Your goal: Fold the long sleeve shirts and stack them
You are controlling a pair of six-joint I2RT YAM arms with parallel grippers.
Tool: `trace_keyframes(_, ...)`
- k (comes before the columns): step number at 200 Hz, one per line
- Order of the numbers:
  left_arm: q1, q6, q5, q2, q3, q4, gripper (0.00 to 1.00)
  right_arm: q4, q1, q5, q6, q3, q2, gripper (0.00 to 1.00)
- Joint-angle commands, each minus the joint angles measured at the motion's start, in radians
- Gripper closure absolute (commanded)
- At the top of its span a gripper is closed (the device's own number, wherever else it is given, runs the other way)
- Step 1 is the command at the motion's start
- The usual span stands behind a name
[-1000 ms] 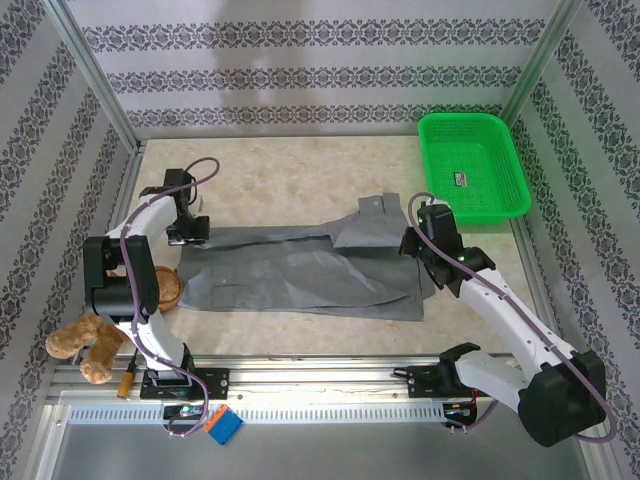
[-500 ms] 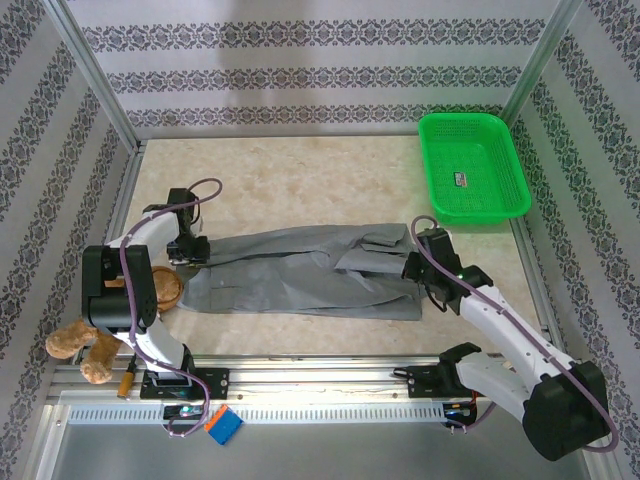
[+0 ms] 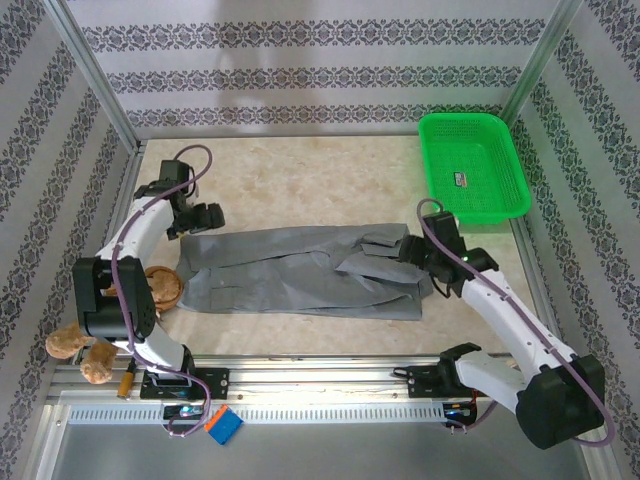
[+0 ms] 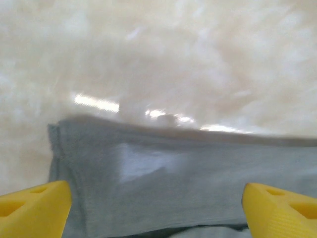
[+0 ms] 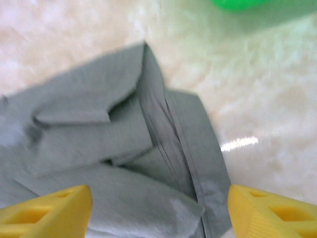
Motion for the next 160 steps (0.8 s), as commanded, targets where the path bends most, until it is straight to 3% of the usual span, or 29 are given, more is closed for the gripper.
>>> trace_keyframes(1,-0.086,-0.066,0.094,-0.028,0.053,-0.015,0.10,-0.015,-0.031,-0.079,-0.068,0.106,0.080,0.27)
trace_keyframes(34,-0.264,-0.115,0.176,0.048,0.068,0.066,0.09,-0.089,-0.036,-0.173,-0.138,0.238,0.312,0.33)
trace_keyframes(64,-0.357,-0.214,0.211,0.133,0.020,0.181,0.11,-0.049,-0.021,-0.245,-0.120,0.232,0.399,0.39)
trace_keyframes(91,-0.380,-0.273,0.217,0.172,-0.037,0.257,0.11,-0.058,-0.018,-0.260,-0.052,0.198,0.420,0.43)
trace_keyframes(160,-0.389,-0.264,0.203,0.203,-0.130,0.315,0.12,0.021,-0.025,-0.265,0.066,0.112,0.459,0.44)
